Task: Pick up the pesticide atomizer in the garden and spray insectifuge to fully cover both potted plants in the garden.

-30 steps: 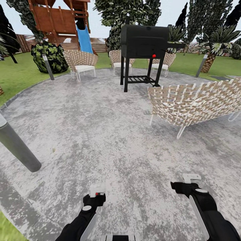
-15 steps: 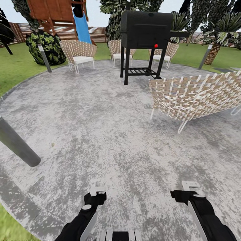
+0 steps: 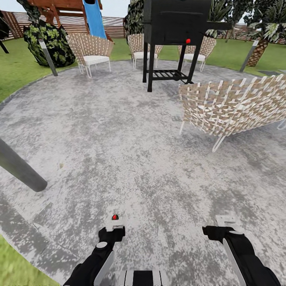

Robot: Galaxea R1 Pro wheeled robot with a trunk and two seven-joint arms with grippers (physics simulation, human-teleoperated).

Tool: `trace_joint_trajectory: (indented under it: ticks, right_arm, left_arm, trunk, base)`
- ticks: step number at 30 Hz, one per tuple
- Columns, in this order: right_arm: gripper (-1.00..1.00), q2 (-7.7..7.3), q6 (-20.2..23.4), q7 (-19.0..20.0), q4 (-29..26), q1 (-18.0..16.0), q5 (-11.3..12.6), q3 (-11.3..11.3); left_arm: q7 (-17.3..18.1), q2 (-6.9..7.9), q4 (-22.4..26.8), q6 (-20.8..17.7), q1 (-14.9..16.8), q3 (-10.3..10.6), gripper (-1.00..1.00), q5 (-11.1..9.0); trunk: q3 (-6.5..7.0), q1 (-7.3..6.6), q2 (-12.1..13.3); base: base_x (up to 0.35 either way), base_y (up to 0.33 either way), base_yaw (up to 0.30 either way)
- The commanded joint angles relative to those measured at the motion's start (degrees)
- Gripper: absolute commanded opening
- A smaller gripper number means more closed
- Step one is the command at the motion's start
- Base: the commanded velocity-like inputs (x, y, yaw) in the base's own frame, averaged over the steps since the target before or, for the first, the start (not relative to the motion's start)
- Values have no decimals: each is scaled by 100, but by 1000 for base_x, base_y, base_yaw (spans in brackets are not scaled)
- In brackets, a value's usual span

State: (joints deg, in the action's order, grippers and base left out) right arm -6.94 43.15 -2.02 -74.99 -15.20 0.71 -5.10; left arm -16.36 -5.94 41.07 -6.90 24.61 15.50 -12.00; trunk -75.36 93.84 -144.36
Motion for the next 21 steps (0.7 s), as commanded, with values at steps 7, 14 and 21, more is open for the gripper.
trace_joint_trajectory:
  ticks: [7, 14, 21]
  right_arm:
    - [100, 0, 0, 0, 2, 0, 0, 0]
    - [100, 0, 0, 0, 1, 0, 0, 0]
    - [100, 0, 0, 0, 2, 0, 0, 0]
  left_arm:
    - [10, 48, 181, -34, -6, -21, 100, -4]
    - [10, 50, 182, -31, -4, -21, 100, 4]
    - [3, 49, 190, -31, -7, -21, 100, 5]
  trunk:
    - [-67, 7, -4]
    - [-222, 25, -14]
    - [-377, 44, -23]
  base:
    - [0, 0, 0]
    - [0, 0, 0]
    - [0, 0, 0]
